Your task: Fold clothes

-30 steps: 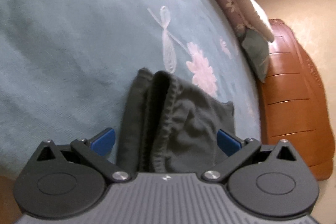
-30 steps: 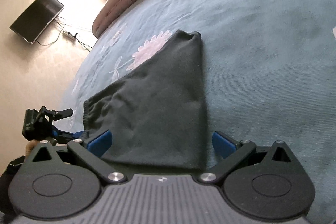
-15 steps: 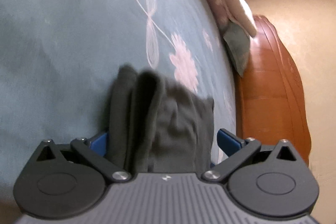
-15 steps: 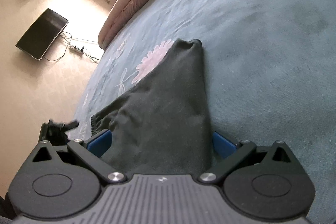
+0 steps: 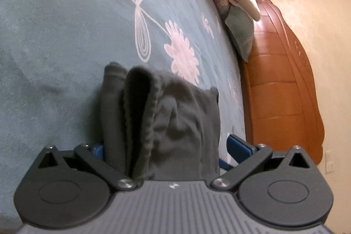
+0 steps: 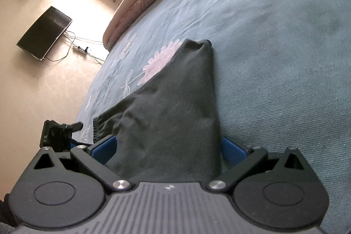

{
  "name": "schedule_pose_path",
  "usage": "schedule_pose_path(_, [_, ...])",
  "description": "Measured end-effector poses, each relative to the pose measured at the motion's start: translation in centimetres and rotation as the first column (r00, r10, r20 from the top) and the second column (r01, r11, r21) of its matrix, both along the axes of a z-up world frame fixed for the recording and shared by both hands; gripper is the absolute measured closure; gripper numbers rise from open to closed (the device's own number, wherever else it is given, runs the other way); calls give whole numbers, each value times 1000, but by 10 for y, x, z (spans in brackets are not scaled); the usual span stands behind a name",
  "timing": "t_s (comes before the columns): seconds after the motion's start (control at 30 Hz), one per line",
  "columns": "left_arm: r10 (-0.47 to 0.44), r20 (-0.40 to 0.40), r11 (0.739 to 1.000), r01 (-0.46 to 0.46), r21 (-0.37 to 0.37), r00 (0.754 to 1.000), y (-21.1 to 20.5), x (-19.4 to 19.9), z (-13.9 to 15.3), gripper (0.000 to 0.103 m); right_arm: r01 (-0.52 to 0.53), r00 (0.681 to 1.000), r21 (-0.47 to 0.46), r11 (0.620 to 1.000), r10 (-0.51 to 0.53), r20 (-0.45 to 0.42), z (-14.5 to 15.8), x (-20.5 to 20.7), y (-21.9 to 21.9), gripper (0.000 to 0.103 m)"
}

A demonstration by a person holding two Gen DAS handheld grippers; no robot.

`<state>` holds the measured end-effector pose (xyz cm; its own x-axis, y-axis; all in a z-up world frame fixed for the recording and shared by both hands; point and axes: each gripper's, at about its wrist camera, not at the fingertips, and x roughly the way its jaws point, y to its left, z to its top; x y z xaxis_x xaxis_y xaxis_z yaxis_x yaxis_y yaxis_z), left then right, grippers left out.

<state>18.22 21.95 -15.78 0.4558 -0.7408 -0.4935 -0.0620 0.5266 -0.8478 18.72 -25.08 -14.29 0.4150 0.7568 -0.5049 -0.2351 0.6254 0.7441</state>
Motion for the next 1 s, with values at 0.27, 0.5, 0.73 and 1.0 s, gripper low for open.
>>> schedule_pose_path(0.27, [-4,41,999,3,40,999,8,-13,0,6,1,1000,11,1000,-1,4,-1,-1,-2,0])
schedule_pose_path(0.5, [41,9,998,-41,49,999,26,-22,-14,78,-20,1000,-36,999,21,18,3,-3,1,0])
schedule_pose_path(0.73, [80,-7,997,-80,18,997,33,-26,-24,78,-46,999,-80,996,45,-15,11,3,6,0])
schedule_pose_path(1.0, [87,-6,996,-87,20,996,29,-27,-19,78,-65,992,-6,998,64,-108,8,41,-3,0])
